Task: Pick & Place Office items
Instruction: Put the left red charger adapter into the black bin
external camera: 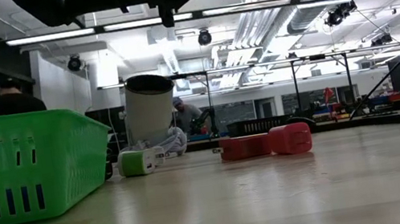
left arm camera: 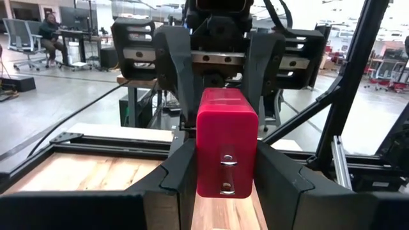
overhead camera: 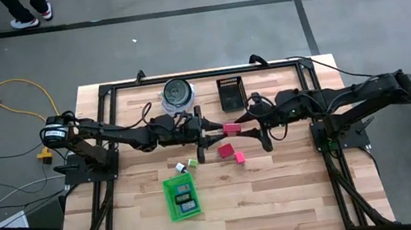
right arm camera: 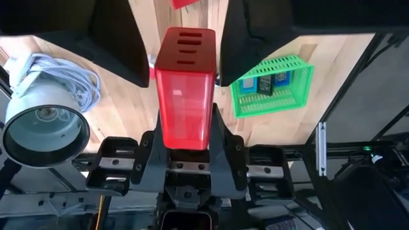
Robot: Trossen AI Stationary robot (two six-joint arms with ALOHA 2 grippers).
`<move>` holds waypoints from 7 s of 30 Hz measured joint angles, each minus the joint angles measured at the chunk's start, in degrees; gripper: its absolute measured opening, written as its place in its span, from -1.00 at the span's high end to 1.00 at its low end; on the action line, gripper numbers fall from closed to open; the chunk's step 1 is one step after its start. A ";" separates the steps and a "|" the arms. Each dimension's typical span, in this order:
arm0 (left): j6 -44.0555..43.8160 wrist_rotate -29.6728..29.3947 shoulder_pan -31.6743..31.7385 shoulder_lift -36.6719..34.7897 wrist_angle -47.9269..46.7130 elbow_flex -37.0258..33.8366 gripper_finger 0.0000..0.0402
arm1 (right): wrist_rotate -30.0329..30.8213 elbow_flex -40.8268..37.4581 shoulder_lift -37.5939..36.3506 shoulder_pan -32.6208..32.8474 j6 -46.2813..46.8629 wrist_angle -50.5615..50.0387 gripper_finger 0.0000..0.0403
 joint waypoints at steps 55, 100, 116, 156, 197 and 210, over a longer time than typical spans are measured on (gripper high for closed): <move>-0.10 -0.67 0.01 0.00 -0.19 -0.01 0.07 | 0.08 0.00 0.04 0.00 1.51 -0.53 0.45; 0.34 0.39 -0.68 -5.42 -11.71 -0.07 0.06 | 2.26 -0.01 5.41 -9.31 2.06 -10.82 0.45; 1.70 0.13 -1.53 -5.55 -14.31 -0.07 0.06 | 4.73 -0.02 20.08 -28.57 -3.53 -2.48 0.45; 1.75 0.15 -1.49 -5.51 -14.47 -0.07 0.06 | 13.55 -0.02 33.83 -31.73 3.27 9.53 0.44; 1.70 0.17 -1.49 -5.51 -14.53 -0.04 0.06 | 7.41 0.02 37.31 -33.66 4.11 10.84 0.33; 1.73 0.17 -1.49 -5.51 -14.54 -0.04 0.06 | 6.36 0.02 37.31 -33.66 3.61 11.03 0.09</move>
